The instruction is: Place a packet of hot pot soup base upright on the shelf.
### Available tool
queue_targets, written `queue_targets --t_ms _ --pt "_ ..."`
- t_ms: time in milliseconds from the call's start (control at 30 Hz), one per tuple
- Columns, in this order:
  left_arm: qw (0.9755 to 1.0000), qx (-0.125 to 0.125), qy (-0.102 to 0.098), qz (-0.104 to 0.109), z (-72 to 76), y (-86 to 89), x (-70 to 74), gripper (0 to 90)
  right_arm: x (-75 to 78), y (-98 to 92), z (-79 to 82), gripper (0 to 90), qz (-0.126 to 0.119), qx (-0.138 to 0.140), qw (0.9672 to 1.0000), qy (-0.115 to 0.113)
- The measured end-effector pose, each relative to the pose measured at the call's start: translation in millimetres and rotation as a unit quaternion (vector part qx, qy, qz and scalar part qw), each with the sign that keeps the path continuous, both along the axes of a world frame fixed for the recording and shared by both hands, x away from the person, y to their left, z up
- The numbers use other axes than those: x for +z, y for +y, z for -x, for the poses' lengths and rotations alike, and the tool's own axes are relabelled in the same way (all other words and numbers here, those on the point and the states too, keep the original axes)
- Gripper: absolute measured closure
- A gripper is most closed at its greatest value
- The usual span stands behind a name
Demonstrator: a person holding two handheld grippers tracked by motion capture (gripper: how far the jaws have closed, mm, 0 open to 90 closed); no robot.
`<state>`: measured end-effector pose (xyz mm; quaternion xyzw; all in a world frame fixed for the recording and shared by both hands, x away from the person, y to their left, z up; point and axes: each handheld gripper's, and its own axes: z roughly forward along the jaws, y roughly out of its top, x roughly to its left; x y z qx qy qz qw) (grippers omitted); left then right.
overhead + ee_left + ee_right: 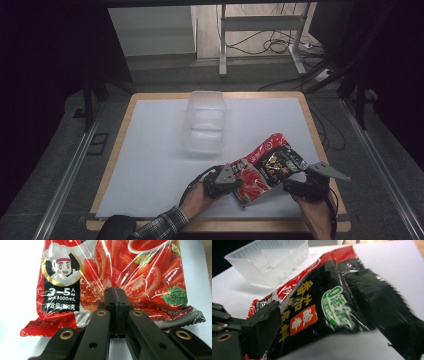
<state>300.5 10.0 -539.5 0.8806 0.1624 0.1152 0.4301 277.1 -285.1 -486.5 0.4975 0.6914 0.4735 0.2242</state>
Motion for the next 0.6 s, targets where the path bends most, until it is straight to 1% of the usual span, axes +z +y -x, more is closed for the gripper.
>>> queue_targets --t_ms 67,100,133,200,233,300,367,400,567,600 --pt "1.0000 0.000 0.000 0.001 0.0 0.1 0.0 90.0 -2.5 3.2 -6.5 13.8 -0.002 0.002 1.0000 0.002" --pt "1.0000 0.000 0.001 0.001 -0.1 0.2 0.0 90.0 -2.5 7.1 -11.4 20.2 -0.010 0.007 0.9999 0.001" --pt "1.0000 0.000 0.002 0.002 -0.3 0.2 -0.1 90.0 -2.5 7.1 -11.4 20.2 -0.010 0.007 0.9999 0.001" --pt "1.0000 0.000 0.000 0.000 0.0 0.3 -0.1 90.0 -0.6 12.3 -14.8 28.3 -0.012 0.009 0.9998 -0.010" --pt "1.0000 0.000 0.000 0.000 0.2 0.3 -0.1 90.0 0.0 14.3 -15.9 31.2 -0.012 0.009 0.9998 -0.011" --pt "1.0000 0.000 -0.005 -0.006 1.0 0.5 0.2 90.0 1.1 18.6 -17.8 39.7 -0.015 0.012 0.9996 -0.022" --pt "1.0000 0.000 -0.007 -0.006 1.4 0.5 0.3 90.0 2.8 22.8 -18.9 47.9 -0.017 0.010 0.9992 -0.033" --pt "1.0000 0.001 -0.005 -0.002 1.1 0.6 0.2 90.0 4.6 25.1 -18.6 51.9 -0.021 0.007 0.9987 -0.045" --pt "1.0000 -0.001 -0.001 0.003 0.7 2.5 0.7 90.0 10.9 35.3 -17.4 65.1 -0.010 -0.004 0.9974 -0.072" --pt "1.0000 -0.001 -0.002 0.003 0.9 2.7 0.9 90.0 12.6 36.7 -16.8 68.2 -0.014 -0.006 0.9970 -0.076"
